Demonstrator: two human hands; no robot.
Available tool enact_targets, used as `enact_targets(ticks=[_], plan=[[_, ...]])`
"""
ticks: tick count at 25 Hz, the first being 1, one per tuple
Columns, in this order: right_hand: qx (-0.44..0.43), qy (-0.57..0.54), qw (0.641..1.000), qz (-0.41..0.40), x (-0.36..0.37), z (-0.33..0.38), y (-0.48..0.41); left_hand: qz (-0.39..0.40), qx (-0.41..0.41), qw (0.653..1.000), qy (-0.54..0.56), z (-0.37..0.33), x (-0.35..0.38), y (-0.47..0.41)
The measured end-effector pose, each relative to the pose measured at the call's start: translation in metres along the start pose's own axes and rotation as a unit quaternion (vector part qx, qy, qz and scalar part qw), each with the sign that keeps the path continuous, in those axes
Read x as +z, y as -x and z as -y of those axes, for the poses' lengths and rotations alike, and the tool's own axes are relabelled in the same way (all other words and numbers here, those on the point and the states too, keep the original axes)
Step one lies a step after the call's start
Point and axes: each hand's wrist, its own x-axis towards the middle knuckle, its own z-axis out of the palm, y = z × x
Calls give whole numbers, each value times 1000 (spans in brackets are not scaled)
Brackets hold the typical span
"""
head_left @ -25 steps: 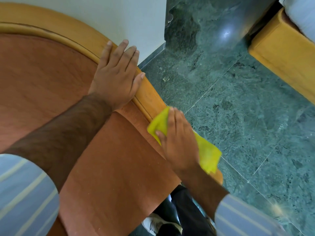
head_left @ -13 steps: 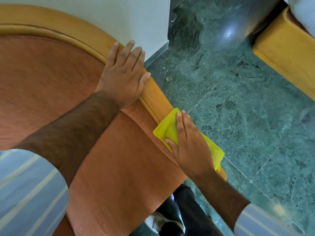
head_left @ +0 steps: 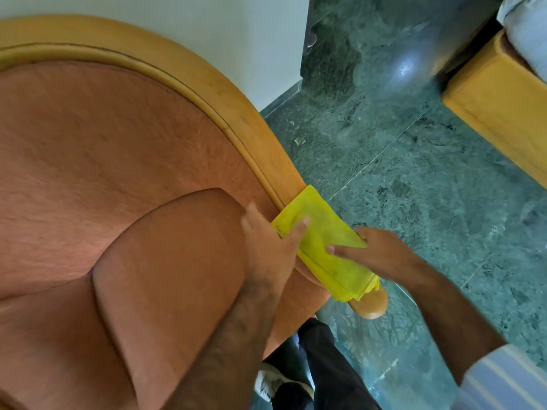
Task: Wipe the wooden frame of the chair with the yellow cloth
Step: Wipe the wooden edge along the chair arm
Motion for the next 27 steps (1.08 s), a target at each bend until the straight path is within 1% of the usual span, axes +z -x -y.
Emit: enact_targets(ticks=[1,2,4,5,6,7,8,9,10,11,14,17,19,21,23,27], plan=[[5,27,1000,7,-4,-2,0,25,-46,998,30,4,6,1],[5,34,999,-3,-8,0,0,38,-82,994,55,4,7,1],[-15,36,999,-33,-12,8,1,53,-99,985,127,9,3,-4],[-25,15,999,-38,-14,14,4,60,-98,977,179,9,-2,-4],[-33,-37,998,-24,-15,22,6,63,-96,966,232,9,-14,-2],[-38,-110,993,9,-16,31,8,54,-92,954,282,13,-28,-1],[-38,-182,981,59,-17,40,11,39,-83,941,326,16,-45,0],[-43,-229,966,116,-15,51,14,20,-73,930,360,22,-65,2],[-54,-252,953,162,-10,64,15,-5,-64,922,383,33,-88,5],[-71,-267,942,190,-4,78,15,-31,-58,913,402,43,-109,10],[-110,-332,913,211,33,130,19,-101,-64,887,446,82,-166,36],[-114,-396,883,223,82,178,31,-145,-86,856,490,115,-206,73],[-119,-377,886,244,123,210,47,-200,-102,825,519,144,-229,104],[-136,-344,896,247,159,233,64,-255,-112,780,561,170,-243,136],[-153,-306,903,260,195,251,84,-313,-116,741,582,194,-253,172],[-182,-194,904,336,267,274,137,-410,-134,696,573,235,-265,256]])
